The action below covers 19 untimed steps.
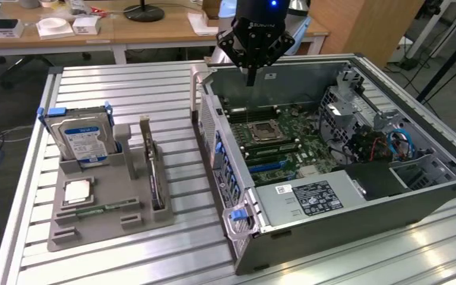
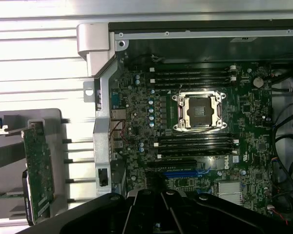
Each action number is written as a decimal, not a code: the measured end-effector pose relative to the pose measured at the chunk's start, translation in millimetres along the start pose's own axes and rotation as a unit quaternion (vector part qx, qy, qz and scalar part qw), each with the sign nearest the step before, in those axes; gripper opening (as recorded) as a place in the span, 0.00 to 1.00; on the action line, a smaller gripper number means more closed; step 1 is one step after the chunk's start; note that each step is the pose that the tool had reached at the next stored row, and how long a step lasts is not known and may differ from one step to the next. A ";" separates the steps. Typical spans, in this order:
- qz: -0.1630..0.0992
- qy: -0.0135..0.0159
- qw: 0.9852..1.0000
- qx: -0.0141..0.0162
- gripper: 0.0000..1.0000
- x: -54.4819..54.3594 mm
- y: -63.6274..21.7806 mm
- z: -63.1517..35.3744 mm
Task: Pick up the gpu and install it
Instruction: 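Reach for the gpu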
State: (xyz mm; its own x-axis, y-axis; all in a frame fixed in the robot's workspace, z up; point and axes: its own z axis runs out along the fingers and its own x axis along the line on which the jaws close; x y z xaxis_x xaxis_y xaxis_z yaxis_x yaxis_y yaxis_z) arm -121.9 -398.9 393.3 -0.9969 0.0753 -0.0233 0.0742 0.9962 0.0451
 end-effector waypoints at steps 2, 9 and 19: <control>0.000 0.000 1.000 0.000 0.11 0.0 0.0 0.0; 0.000 0.000 1.000 0.000 0.11 23.3 -1.8 3.5; 0.000 0.000 1.000 0.000 0.11 68.6 -5.5 9.8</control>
State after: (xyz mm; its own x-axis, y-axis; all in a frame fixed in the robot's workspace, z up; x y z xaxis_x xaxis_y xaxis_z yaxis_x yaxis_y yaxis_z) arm -190.5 -398.8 381.6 -0.9970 0.0747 -0.0224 0.0737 0.9963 0.0448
